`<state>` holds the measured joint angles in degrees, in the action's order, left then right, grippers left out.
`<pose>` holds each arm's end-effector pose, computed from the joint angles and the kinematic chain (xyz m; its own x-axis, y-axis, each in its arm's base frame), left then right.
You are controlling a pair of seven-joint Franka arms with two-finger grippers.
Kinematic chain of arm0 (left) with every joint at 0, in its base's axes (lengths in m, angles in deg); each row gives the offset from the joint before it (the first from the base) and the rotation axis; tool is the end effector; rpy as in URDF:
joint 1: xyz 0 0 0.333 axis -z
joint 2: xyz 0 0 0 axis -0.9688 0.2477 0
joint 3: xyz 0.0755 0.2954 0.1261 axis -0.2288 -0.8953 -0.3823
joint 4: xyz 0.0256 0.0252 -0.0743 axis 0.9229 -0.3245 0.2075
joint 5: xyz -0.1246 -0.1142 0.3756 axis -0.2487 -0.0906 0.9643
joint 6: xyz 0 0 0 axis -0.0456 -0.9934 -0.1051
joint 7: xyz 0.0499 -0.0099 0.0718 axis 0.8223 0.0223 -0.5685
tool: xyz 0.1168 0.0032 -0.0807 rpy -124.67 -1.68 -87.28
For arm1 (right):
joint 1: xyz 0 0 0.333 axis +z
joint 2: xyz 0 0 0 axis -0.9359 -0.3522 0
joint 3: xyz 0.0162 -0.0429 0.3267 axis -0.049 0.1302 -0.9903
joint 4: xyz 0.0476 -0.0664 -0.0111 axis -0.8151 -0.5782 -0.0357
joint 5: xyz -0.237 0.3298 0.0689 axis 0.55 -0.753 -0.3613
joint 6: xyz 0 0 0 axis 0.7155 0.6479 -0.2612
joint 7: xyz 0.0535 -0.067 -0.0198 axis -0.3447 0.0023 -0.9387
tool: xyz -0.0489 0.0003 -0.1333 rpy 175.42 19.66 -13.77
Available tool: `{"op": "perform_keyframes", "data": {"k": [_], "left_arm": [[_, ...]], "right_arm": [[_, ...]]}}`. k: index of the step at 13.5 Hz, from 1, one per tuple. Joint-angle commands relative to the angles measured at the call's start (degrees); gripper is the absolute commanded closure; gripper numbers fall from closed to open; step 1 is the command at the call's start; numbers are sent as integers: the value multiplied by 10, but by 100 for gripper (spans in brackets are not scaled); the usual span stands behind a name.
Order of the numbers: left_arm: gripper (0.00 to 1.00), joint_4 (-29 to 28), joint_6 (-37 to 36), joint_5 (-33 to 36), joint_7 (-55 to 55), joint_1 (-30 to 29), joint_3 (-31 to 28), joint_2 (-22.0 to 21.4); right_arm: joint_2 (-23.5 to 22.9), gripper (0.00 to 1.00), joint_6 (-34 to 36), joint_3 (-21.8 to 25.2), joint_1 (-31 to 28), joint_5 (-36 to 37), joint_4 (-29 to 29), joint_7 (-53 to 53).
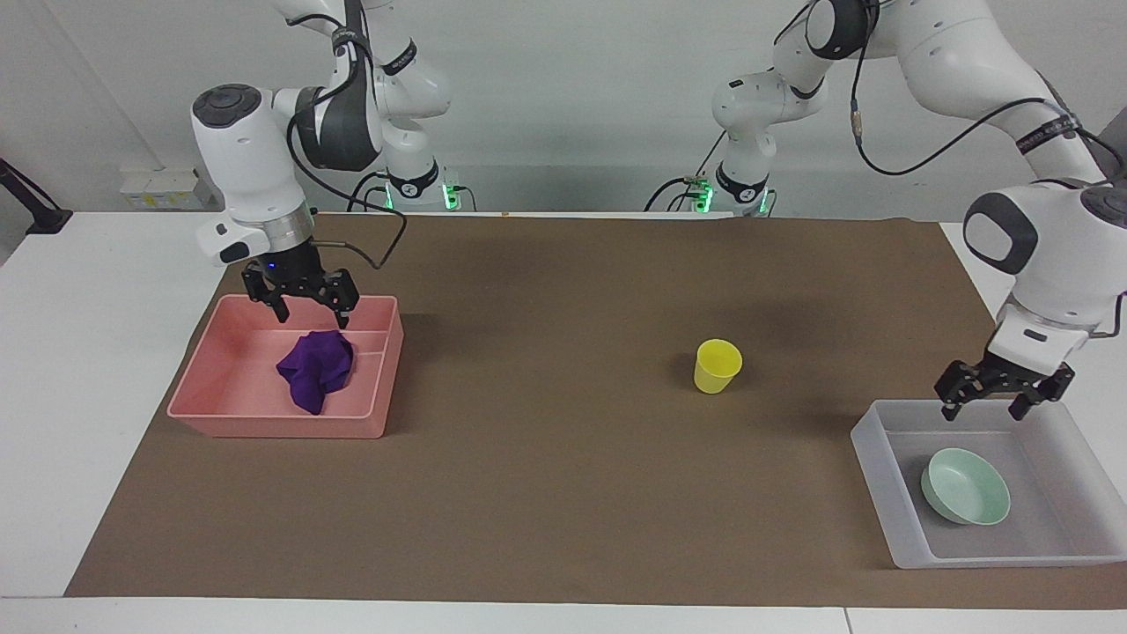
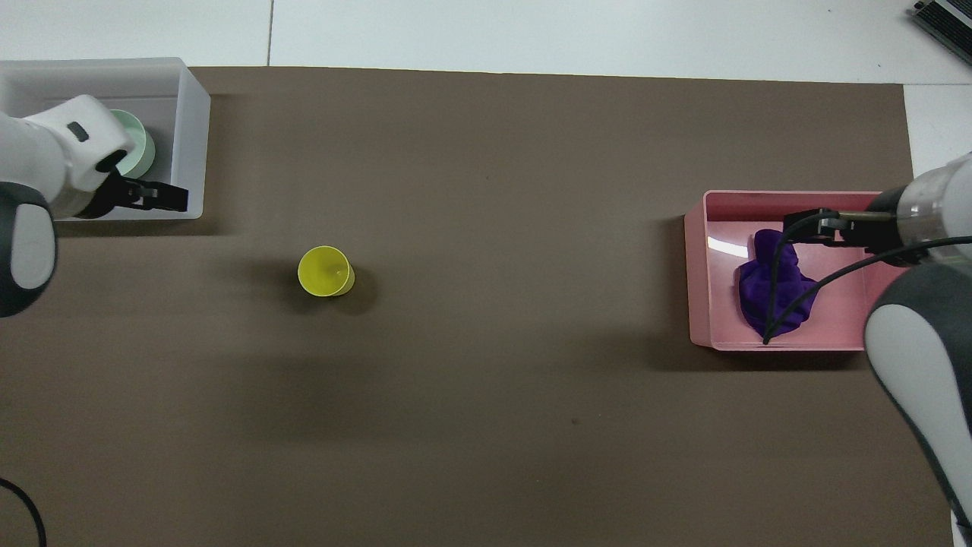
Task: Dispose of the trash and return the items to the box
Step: 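Reach the left gripper to the yellow cup while the right gripper withdraws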
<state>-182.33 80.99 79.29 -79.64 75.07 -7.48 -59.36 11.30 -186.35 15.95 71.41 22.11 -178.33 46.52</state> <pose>0.6366 -0.0471 0.4327 0.9804 -0.1379 0.1406 -0.1311 -0.9897 -0.0567 0.5779 0.0021 0.5580 0.9831 -0.1386 0.1193 -0.1445 -0.9886 0.0420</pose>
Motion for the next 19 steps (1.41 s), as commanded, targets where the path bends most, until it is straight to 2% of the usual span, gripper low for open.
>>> {"op": "perform_keyframes", "data": {"k": [1, 3, 7, 11, 12, 13, 14, 17, 19], "left_arm": [[0, -87, 57, 7, -65, 56, -8, -38], [0, -136, 109, 7, -105, 87, -8, -48], [3, -175, 147, 7, -150, 130, -8, -47], [37, -228, 224, 7, -156, 136, -7, -39], [51, -228, 232, 7, -158, 140, -8, -33], [82, -230, 236, 7, -160, 144, -8, -25], [100, -226, 230, 7, -159, 144, -8, -24], [100, -220, 221, 7, -158, 140, -8, -32], [100, -192, 174, 7, -152, 137, -9, -39]], "right_arm": [[-1, 0, 90, 0, -10, 6, 79, -14], [2, 0, 148, 6, -12, 7, 112, -35], [17, 0, 153, 6, -18, -4, 92, -56], [21, 0, 154, 6, -22, -27, 84, -55], [21, 0, 153, 6, -28, -36, 83, -56], [21, 0, 154, 6, -28, -36, 83, -56], [20, 0, 156, 6, -29, -31, 83, -56], [20, 0, 161, 6, -26, -26, 80, -68], [21, 0, 158, 2, -21, -7, 77, -67]]}}
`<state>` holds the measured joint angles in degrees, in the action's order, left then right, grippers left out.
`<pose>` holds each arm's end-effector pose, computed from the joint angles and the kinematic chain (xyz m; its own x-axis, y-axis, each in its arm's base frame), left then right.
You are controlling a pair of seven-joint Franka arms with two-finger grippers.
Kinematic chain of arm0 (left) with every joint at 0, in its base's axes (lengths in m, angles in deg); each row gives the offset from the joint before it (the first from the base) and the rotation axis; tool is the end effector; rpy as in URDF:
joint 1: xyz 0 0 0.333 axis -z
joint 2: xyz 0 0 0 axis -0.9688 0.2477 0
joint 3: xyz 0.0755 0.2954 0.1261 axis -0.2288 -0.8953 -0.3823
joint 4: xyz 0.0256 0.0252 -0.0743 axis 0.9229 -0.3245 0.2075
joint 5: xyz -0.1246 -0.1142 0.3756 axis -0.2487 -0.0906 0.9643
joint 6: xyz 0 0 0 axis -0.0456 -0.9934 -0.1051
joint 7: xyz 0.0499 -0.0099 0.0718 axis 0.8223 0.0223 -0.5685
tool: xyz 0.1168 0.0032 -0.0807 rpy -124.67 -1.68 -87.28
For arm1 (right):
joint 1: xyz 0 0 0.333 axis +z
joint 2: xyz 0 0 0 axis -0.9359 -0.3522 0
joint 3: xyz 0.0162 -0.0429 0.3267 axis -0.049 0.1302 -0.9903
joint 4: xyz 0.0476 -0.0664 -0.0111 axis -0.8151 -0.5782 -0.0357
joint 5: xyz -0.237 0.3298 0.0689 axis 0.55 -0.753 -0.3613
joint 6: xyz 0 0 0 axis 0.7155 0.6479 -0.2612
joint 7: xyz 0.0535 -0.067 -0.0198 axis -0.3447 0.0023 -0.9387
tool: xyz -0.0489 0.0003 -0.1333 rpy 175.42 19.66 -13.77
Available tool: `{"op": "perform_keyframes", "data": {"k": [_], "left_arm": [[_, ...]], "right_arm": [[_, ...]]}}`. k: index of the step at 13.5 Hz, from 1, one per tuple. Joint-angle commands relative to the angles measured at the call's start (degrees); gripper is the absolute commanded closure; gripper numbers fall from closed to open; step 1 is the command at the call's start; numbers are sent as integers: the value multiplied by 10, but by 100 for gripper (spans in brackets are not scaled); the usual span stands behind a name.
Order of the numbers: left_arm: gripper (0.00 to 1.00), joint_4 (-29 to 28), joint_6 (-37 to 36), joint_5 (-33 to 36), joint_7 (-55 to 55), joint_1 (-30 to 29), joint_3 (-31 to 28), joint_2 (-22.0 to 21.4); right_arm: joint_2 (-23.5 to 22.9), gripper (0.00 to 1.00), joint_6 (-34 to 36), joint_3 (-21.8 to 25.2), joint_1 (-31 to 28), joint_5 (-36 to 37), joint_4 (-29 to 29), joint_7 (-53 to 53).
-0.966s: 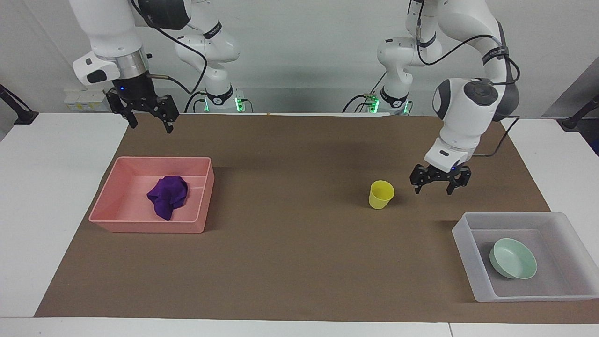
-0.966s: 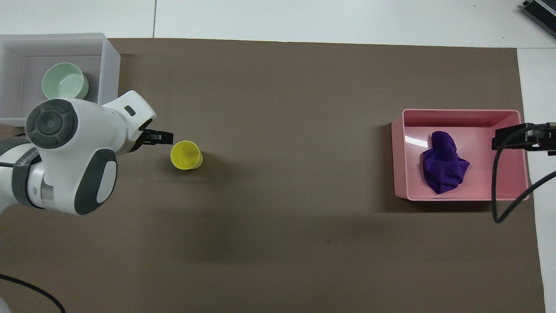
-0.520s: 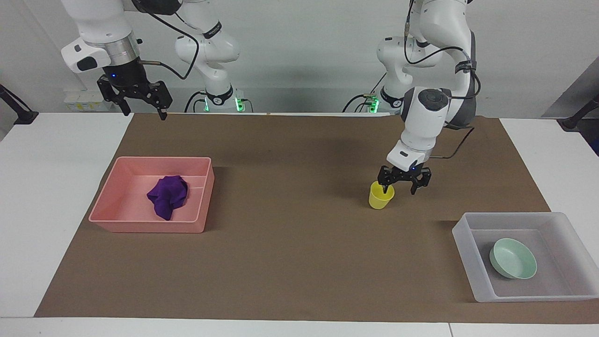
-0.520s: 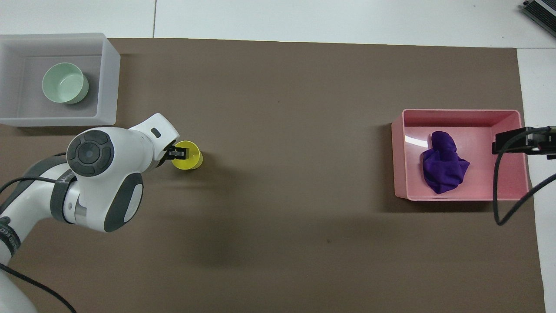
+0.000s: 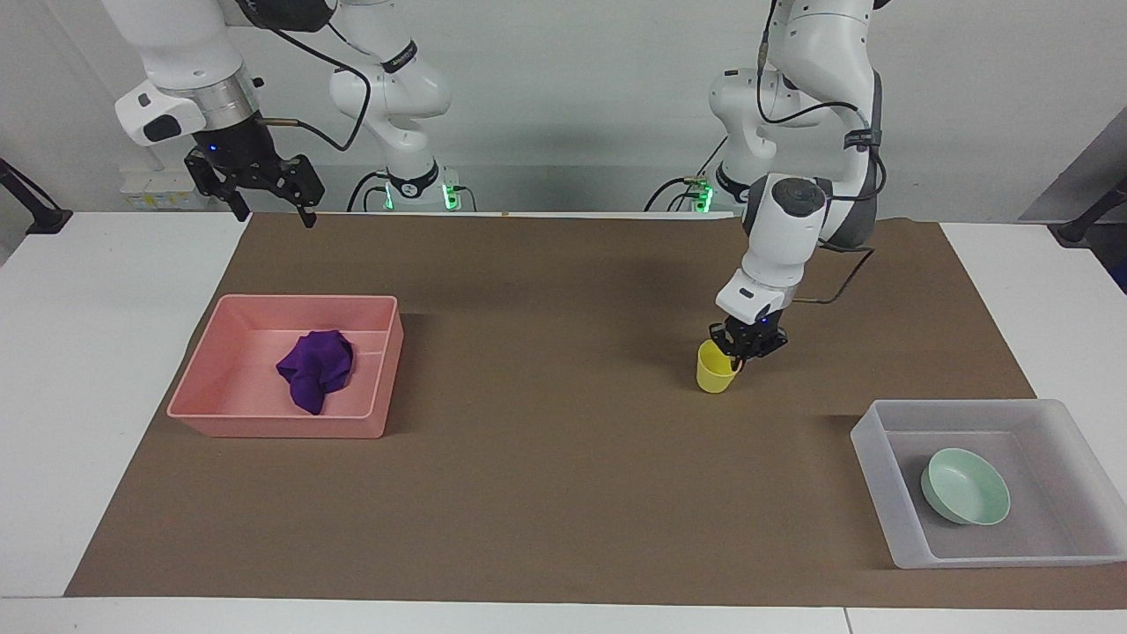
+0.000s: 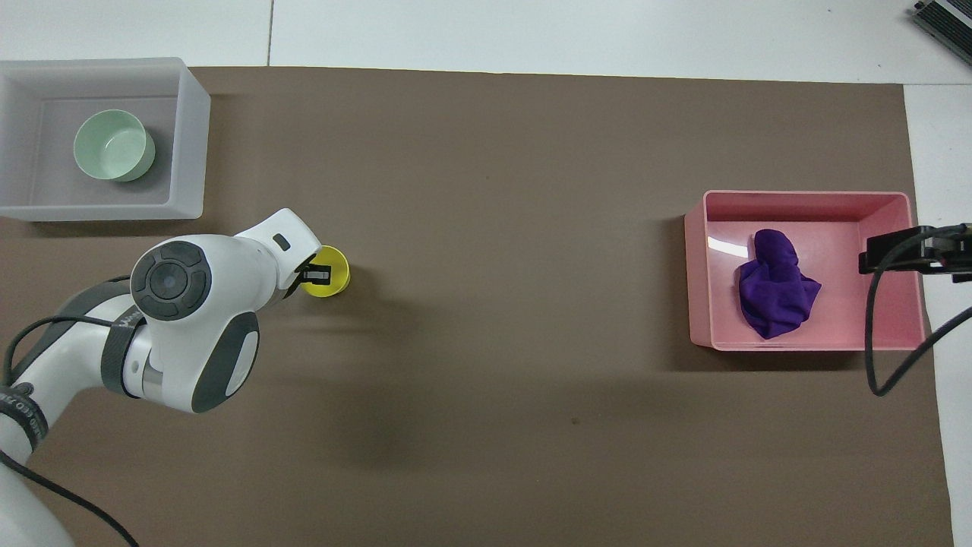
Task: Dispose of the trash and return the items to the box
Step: 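Grasp the yellow cup with the left gripper and carry it to the clear box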
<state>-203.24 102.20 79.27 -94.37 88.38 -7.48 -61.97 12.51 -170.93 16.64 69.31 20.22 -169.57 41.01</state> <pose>0.5535 -0.1809 0.3217 0.9720 -0.1286 0.1965 -0.1314 -0.9913 0.0013 0.5474 -0.0226 0.6208 0.9940 -0.1080 0.0180 -0.1085 -0.9937 0.0269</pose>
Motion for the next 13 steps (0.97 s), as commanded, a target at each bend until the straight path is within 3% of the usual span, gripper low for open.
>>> {"op": "perform_keyframes", "data": {"k": [1, 8, 13], "left_arm": [[100, 44, -68, 7, -1, 0, -12, -12], [100, 249, -145, 7, 89, -112, -11, 66], [100, 456, -219, -27, 169, -207, -8, 187]], "right_arm": [[10, 0, 2, -5, 0, 13, -14, -12], [9, 0, 3, -9, 0, 12, -14, -12], [9, 0, 4, -9, 0, 12, -14, -11]]}}
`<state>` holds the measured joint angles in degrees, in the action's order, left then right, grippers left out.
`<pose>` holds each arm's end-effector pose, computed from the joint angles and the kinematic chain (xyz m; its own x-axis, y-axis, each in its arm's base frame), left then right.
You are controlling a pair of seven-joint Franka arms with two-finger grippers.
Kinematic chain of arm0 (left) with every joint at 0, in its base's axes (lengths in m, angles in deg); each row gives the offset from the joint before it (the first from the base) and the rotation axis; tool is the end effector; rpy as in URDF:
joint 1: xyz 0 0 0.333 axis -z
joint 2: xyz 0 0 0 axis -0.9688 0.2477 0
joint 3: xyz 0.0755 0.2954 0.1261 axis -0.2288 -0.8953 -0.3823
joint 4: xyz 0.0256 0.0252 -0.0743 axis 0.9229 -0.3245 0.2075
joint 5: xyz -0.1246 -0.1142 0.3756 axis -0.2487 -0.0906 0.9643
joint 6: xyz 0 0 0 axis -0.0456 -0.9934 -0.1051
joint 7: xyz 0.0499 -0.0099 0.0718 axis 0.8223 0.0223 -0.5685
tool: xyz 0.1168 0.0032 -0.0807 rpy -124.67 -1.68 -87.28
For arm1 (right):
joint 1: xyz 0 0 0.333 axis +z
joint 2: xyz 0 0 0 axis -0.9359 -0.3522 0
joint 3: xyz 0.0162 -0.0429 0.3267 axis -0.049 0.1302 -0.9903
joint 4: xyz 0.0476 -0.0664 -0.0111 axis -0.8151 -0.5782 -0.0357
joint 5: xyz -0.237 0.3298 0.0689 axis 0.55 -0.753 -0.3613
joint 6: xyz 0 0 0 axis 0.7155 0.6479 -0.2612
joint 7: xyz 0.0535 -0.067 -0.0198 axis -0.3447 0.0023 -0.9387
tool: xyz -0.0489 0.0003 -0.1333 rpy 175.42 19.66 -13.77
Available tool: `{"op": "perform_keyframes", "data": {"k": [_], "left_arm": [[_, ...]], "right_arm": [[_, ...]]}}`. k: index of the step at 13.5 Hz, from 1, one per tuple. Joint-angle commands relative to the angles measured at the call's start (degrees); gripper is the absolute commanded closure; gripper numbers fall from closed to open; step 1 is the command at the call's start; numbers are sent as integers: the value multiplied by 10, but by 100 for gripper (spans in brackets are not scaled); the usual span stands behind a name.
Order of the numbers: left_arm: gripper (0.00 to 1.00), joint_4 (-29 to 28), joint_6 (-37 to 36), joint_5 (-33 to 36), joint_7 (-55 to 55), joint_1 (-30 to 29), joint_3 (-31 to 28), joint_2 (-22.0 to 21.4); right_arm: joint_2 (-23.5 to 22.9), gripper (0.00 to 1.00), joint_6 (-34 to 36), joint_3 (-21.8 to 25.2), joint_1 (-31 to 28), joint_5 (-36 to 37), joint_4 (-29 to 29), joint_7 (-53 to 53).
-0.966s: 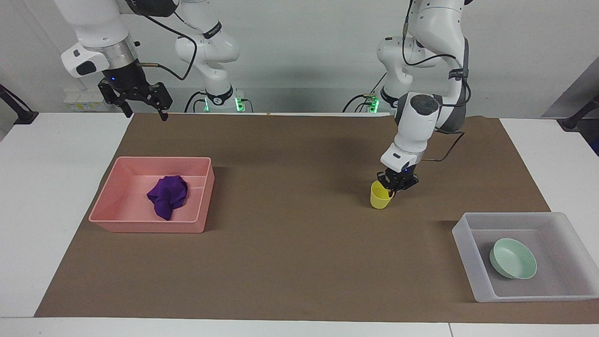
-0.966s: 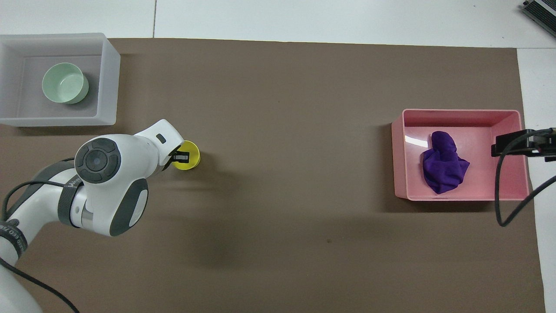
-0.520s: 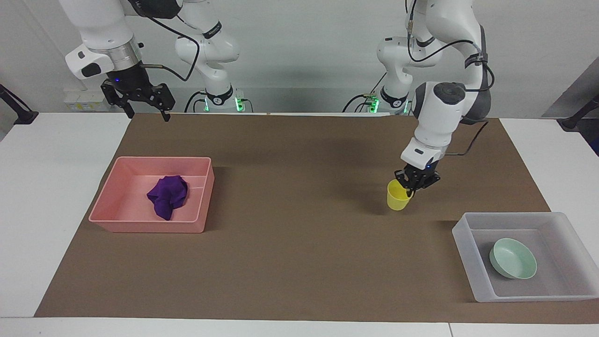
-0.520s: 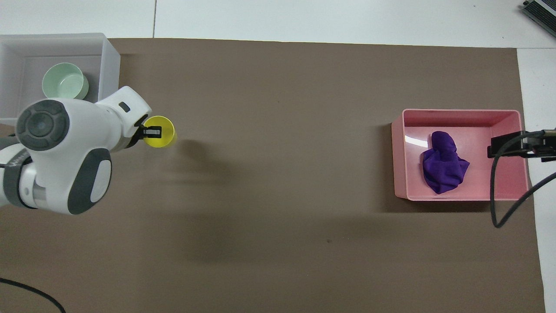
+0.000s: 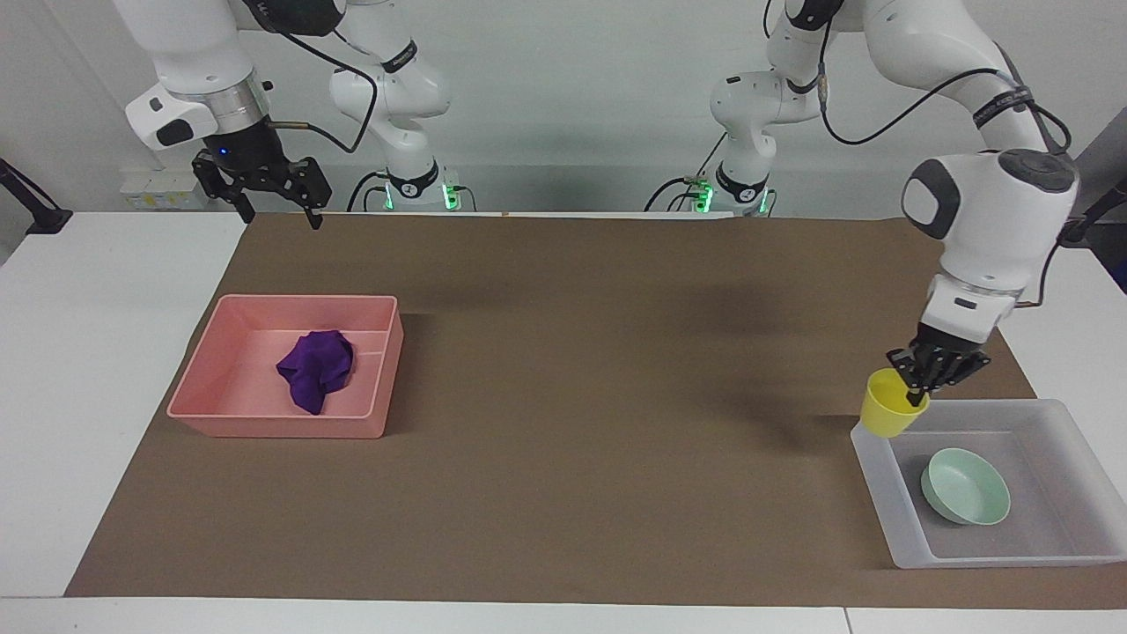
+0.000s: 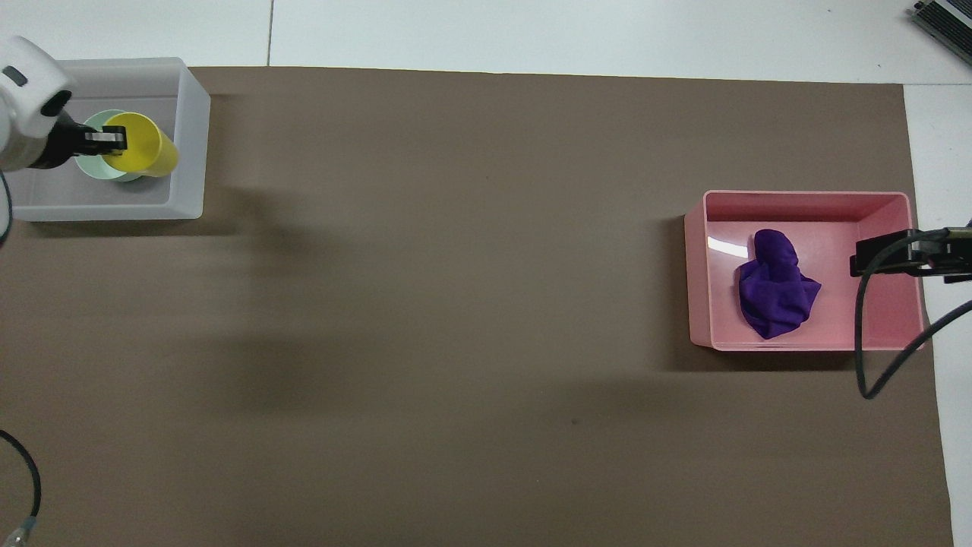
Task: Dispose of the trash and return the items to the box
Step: 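Grasp the yellow cup with the left gripper and carry it to the clear box, then lower the yellow cup into the bowl and open the left gripper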
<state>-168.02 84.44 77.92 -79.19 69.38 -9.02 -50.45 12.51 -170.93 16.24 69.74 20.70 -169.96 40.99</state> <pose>0.7094 0.0369 0.4652 0.9564 -0.0066 0.2920 0.0038 -0.9994 -0.0348 0.5473 -0.0157 0.6175 0.9956 -0.0933 0.0119 -0.0937 -0.9949 0.0363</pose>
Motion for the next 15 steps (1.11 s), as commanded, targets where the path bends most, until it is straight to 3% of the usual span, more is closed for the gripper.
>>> {"op": "perform_keyframes", "data": {"k": [1, 4, 7, 11, 15], "left_arm": [[100, 135, -42, -22, 19, -31, 8, 100], [100, 213, -55, -25, 69, -66, 18, 181], [100, 228, -37, -24, 74, -86, 25, 218], [100, 205, -20, -32, 74, -102, 22, 222], [100, 120, 40, -40, 75, -104, 23, 192]], "right_arm": [[9, 0, 4, -5, -4, 7, -11, -11], [10, 0, 4, -5, -4, 7, -11, -11], [10, 0, 4, -5, -4, 7, -11, -11], [10, 0, 4, -5, -4, 7, -11, -11], [10, 0, 4, -5, -4, 7, -11, -9]]}}
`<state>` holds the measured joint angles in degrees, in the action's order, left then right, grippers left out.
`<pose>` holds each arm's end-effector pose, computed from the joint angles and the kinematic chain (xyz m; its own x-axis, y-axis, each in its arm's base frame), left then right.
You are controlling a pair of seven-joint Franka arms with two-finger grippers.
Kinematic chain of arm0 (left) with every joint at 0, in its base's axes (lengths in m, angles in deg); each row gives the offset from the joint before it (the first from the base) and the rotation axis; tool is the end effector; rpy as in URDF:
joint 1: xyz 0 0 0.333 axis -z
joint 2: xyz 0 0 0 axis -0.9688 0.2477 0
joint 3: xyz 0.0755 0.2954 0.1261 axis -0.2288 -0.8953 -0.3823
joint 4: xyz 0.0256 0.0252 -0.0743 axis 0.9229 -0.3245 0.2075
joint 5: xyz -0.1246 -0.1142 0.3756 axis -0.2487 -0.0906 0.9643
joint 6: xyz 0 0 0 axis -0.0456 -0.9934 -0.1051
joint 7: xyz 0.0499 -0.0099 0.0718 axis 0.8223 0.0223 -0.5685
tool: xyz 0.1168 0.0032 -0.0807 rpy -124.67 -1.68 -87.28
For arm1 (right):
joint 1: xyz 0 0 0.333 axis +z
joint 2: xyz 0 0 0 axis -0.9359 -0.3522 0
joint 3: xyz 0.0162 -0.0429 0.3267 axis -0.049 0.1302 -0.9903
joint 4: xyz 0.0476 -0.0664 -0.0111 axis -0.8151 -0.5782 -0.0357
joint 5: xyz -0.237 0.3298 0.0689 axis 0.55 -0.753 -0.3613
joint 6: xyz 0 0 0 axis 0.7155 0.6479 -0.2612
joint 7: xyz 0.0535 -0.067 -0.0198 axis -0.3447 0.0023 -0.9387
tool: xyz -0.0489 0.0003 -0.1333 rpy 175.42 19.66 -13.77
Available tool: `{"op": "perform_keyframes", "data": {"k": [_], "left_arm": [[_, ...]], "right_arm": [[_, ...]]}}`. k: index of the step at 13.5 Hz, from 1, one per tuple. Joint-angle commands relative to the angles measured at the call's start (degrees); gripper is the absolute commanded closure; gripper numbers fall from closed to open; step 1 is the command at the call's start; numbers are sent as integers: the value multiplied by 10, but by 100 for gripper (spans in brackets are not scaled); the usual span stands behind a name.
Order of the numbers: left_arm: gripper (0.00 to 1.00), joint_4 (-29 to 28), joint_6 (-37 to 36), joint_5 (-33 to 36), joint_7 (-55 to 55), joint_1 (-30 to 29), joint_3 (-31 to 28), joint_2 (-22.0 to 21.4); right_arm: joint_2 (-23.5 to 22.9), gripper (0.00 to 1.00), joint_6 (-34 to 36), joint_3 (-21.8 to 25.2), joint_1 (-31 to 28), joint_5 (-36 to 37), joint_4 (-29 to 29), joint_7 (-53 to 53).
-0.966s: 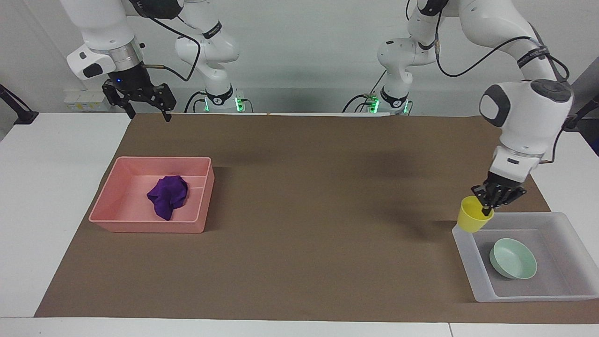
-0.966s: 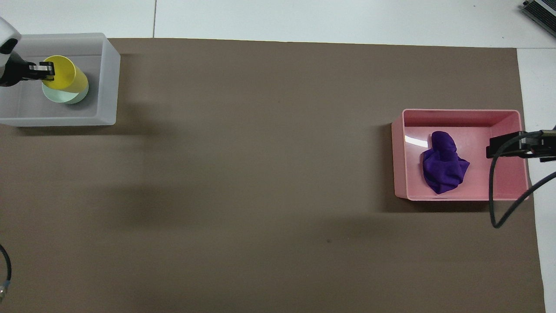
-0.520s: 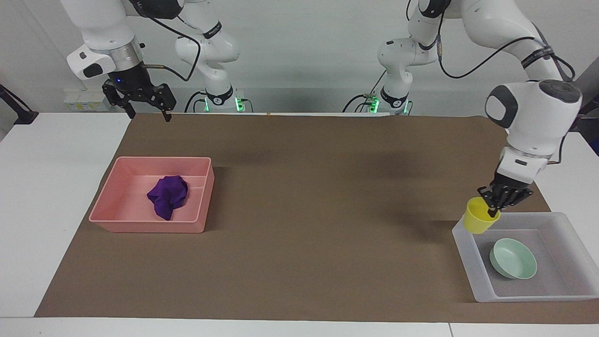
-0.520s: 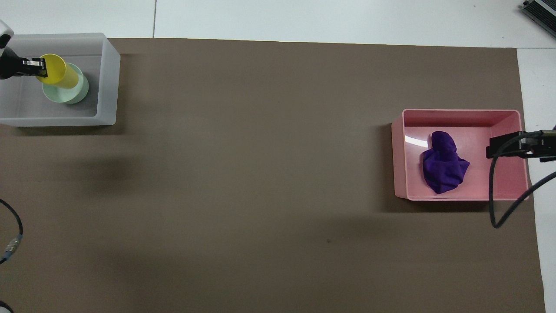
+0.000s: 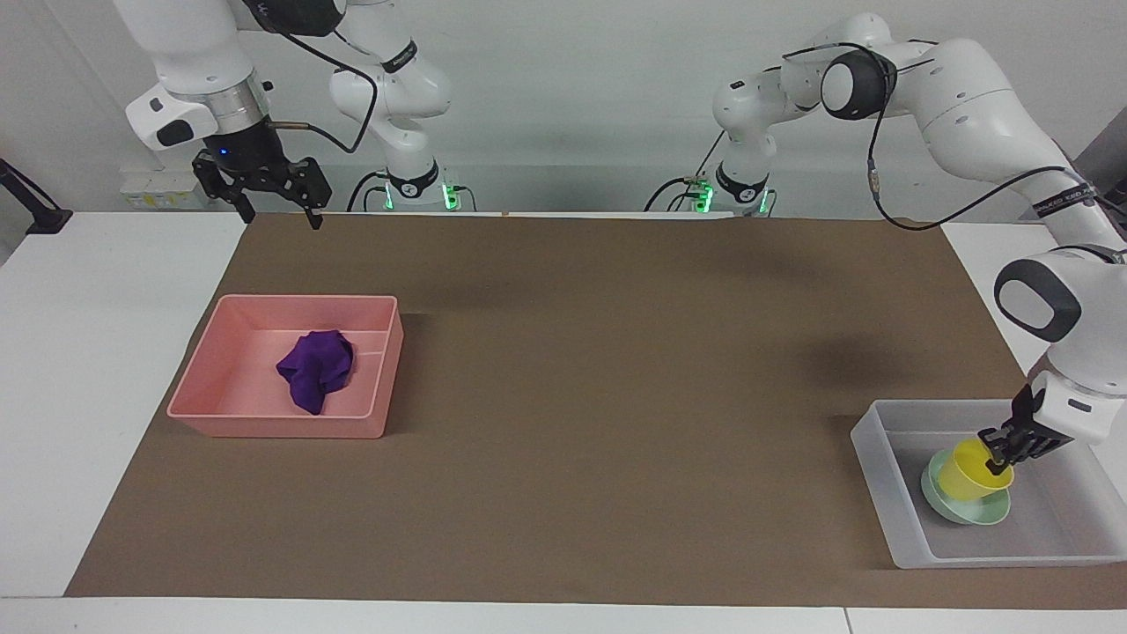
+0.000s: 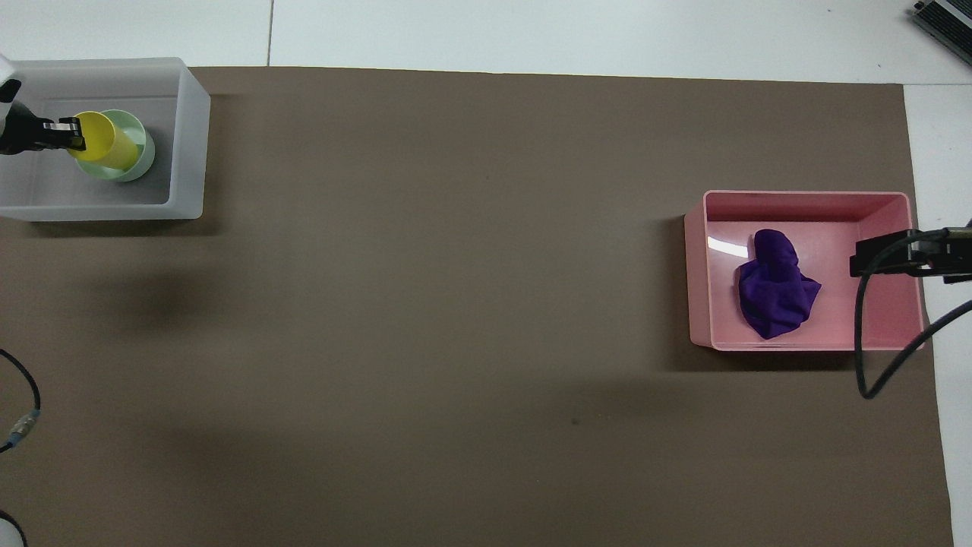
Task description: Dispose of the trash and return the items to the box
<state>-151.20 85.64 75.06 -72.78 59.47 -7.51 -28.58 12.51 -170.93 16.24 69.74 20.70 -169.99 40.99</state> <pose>0.7754 0.1641 0.3361 0.9687 0.0792 0.2352 0.0747 -0.9968 0.0276 0.5472 -0.0157 0.6172 0.9956 -0.0933 0.0113 -0.0937 -0.9949 0.0364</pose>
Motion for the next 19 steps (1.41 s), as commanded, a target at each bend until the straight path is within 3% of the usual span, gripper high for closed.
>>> {"op": "perform_keyframes", "data": {"k": [1, 2, 3, 4, 5, 6, 9, 14, 17, 19], "left_arm": [[100, -45, 21, -12, 11, -4, 9, -27], [83, -45, 17, -11, 11, -5, 10, -27], [39, -42, 16, -9, 12, -1, 9, -27], [16, -33, 14, -8, 14, 1, 10, -27], [5, -32, 15, -8, 23, 5, 9, -28], [0, -33, 15, -9, 33, 9, 9, -40], [0, -58, -42, -11, 34, 36, 9, -116], [0, -170, -145, -12, 27, 98, 9, -283], [0, -180, -229, -12, 9, 134, 9, -348], [0, -164, -269, -11, 9, 145, 9, -367]], "right_arm": [[10, 0, 2, -5, -4, 5, -11, -6], [10, 0, -2, -5, -4, 5, -11, -5], [10, 0, -3, -5, -4, 4, -12, -5], [10, 0, -2, -5, -4, 1, -12, -5], [10, 0, -2, -5, -5, 0, -12, -5], [12, 0, -1, -5, -6, 0, -14, -4], [11, 0, -2, -4, -12, -3, -14, -8], [13, 0, 3, -1, -7, -8, -16, -6], [13, 0, -7, -2, -7, -8, -17, -5], [13, 0, -21, -2, -12, -8, -23, -5]]}}
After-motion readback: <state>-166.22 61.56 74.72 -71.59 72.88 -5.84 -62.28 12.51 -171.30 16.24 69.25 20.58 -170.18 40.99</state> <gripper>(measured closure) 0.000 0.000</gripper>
